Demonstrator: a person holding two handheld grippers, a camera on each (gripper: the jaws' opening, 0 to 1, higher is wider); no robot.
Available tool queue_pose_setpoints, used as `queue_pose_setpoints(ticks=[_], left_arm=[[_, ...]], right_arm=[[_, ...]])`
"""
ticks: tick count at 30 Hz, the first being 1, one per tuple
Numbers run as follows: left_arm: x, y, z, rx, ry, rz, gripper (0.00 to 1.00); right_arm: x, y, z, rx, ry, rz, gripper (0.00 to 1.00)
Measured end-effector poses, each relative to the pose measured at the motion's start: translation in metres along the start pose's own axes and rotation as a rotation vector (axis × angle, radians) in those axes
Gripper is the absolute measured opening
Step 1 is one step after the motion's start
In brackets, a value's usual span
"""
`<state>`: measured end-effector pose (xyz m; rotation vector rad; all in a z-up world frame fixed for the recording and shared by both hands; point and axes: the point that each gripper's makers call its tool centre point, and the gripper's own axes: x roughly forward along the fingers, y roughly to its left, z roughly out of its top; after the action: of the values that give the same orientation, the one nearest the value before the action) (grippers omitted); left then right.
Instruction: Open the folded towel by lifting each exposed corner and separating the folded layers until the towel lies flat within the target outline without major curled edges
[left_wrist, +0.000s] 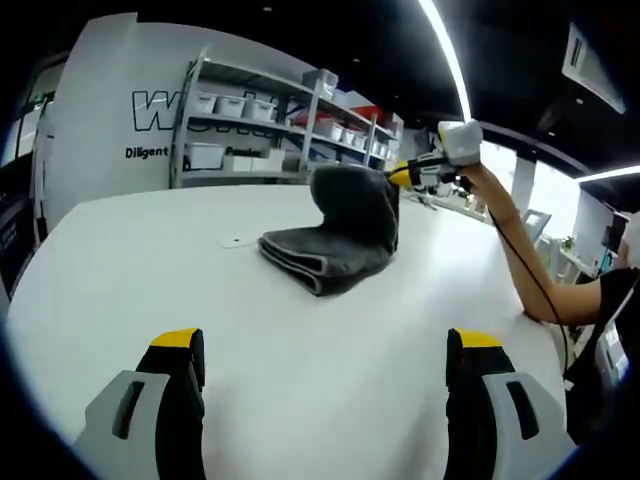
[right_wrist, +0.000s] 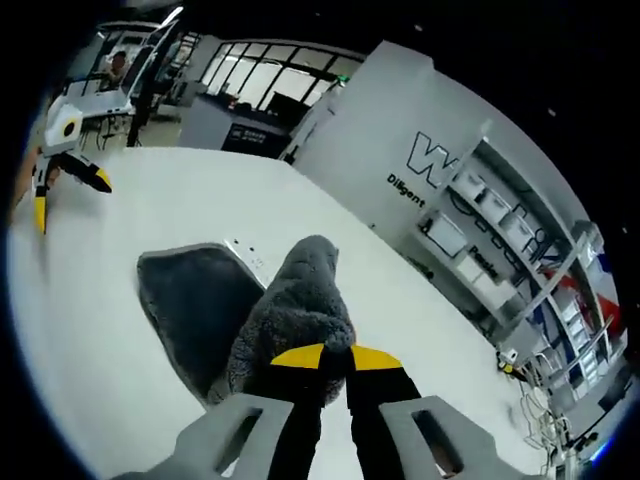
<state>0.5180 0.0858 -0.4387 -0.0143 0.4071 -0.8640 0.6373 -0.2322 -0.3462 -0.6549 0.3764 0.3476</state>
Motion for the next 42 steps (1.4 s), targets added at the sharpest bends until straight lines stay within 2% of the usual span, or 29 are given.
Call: queue_pose_setpoints(ticks=[13, 21, 22, 25, 30, 33, 34, 42], left_arm=[[0.002, -0.001, -0.004, 0.001, 0.012, -0.003, 0.99], [0.003, -0.001, -0.007, -0.002, 0.02, -0.002, 0.99], [0.003, -0.002, -0.006, -0.003, 0.02, -0.001, 0.99], [0.003, -0.002, -0.007, -0.003, 0.02, -0.002, 0.99], [0.003, -0.003, -0.007, -0.001, 0.021, -0.001, 0.99], [0.003, -0.002, -0.006, -0.001, 0.02, -0.001, 0.99], [0.002, -0.003, -0.006, -0.001, 0.02, 0.0, 0.99], [0.003, -0.001, -0.006, 0.01, 0.023, 0.009, 0.99]], right_arm=[[0.001, -0.025, -0.041, 0.08, 0.078, -0.021, 0.04], [0.004, -0.038, -0.074, 0.142, 0.13, -0.014, 0.04], [0.005, -0.041, -0.086, 0.148, 0.166, -0.022, 0.04], [0.008, -0.043, -0.098, 0.158, 0.194, -0.02, 0.04], [0.016, -0.041, -0.124, 0.221, 0.234, 0.021, 0.04], [0.017, -0.037, -0.133, 0.243, 0.253, 0.044, 0.04], [0.014, -0.035, -0.142, 0.251, 0.289, 0.055, 0.04], [0.01, -0.029, -0.16, 0.265, 0.339, 0.079, 0.04]])
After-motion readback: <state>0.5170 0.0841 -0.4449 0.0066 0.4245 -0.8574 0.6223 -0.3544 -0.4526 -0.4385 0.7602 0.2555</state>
